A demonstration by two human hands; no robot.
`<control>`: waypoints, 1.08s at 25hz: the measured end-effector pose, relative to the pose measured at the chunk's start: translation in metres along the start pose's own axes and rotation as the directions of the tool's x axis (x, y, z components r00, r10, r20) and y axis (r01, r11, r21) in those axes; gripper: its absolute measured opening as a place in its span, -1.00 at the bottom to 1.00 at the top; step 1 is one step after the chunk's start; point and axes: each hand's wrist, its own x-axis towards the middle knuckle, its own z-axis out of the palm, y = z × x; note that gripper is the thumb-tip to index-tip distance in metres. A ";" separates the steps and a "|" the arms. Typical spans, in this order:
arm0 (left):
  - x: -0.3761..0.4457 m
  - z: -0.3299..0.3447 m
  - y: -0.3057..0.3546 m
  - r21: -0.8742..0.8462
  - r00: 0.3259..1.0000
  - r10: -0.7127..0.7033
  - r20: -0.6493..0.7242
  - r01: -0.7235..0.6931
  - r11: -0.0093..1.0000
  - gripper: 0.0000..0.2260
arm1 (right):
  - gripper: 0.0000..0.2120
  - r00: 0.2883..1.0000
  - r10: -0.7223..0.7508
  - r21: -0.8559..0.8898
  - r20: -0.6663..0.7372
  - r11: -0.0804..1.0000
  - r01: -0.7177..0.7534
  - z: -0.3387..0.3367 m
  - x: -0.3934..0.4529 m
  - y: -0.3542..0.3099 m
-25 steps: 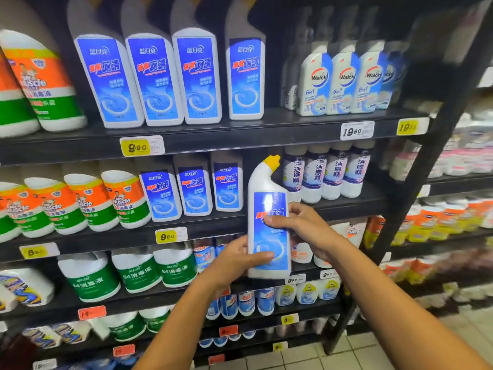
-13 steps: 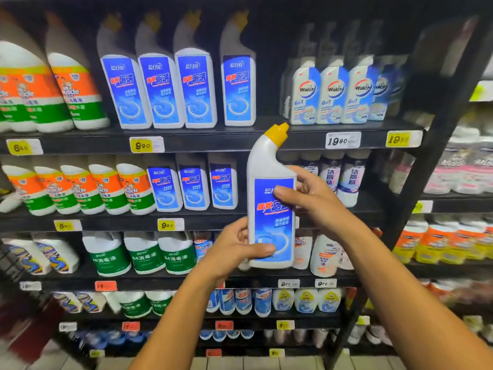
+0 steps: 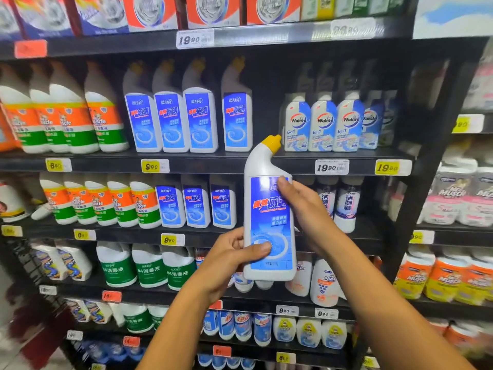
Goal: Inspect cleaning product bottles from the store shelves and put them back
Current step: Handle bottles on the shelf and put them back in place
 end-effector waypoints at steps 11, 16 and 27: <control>0.006 -0.017 0.018 0.018 0.999 0.028 -0.045 -0.027 0.999 -0.58 | -0.78 0.992 -0.107 0.076 0.068 0.992 0.102 0.023 0.016 -0.013; 0.003 -0.033 0.022 -0.020 0.997 0.061 -0.052 -0.062 0.998 -0.57 | -0.76 0.987 -0.140 0.109 0.082 0.985 0.130 0.041 0.018 -0.012; -0.004 -0.047 0.026 -0.064 0.998 0.055 0.020 -0.054 0.997 -0.60 | -0.61 0.993 -0.115 0.083 -0.008 0.990 0.115 0.055 0.011 -0.007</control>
